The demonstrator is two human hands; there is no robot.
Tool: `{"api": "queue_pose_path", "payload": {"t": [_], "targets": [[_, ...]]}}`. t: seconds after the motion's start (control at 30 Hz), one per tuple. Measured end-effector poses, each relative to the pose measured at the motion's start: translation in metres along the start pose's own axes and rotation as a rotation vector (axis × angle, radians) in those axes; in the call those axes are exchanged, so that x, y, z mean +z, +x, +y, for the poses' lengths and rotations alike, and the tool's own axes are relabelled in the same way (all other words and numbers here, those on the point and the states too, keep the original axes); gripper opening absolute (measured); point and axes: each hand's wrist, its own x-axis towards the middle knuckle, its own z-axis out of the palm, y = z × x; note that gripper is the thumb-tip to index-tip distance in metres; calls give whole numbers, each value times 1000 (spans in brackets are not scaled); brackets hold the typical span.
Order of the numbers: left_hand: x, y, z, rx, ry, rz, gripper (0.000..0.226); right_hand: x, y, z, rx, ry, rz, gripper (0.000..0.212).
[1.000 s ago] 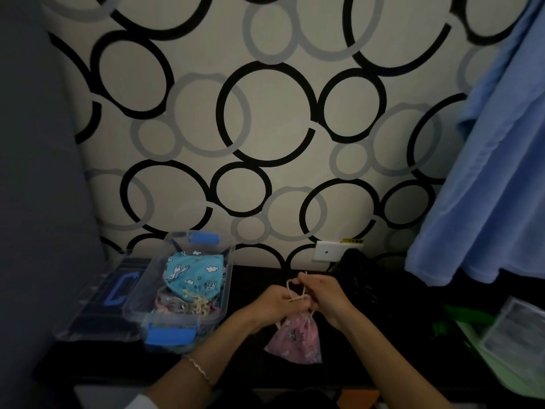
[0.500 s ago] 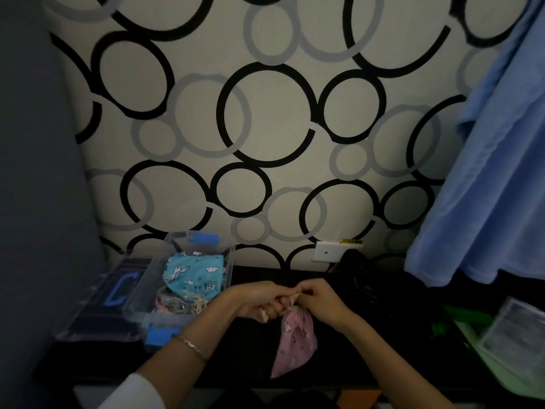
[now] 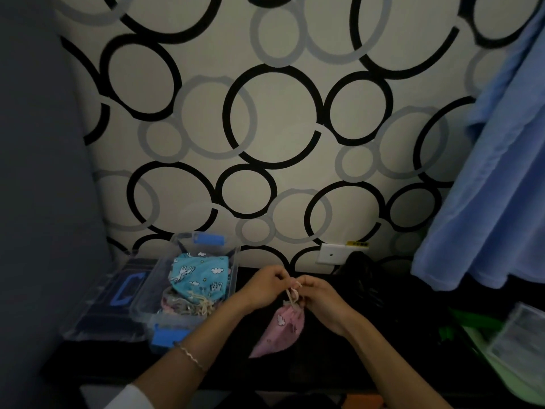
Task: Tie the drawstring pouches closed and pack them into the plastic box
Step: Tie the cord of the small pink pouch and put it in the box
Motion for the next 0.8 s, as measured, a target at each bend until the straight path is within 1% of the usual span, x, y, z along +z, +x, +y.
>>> {"api": "queue_pose_path", "payload": {"t": [0.1,0.2,0.27,0.37,0.43,0.5,0.57,0.63,0.67,0.73,0.8], "targets": [[-3,3,1,-10,-25,2,19,3,1,-2,1,-20,-33,7],[-7,4,2,-54,-56,-40,21,3,3,-6,22,-109,-42,25],[-8,4,0,-95,-73,-59,22,2,4,-8,26,-152,-43,31],[-7,1,-3,-141,-104,-78,23,1,5,-6,3,-9,11,29],[-5,0,-5,-136,-96,-71,26,-1,7,0,-14,77,69,36],[-2,-1,-6,-118,-64,-75,25,-1,7,6,-19,135,65,40],[0,-2,-7,-105,-37,-65,24,1,7,10,3,247,60,37],[3,-3,-8,-102,-62,-43,26,2,6,12,8,331,76,37],[4,-3,-8,-110,-76,-42,27,3,5,12,-4,312,75,36],[6,-4,-7,-134,-109,-51,30,7,2,13,-53,190,72,33],[8,-3,-6,-145,-162,-75,32,8,1,13,-95,120,107,31]]}}
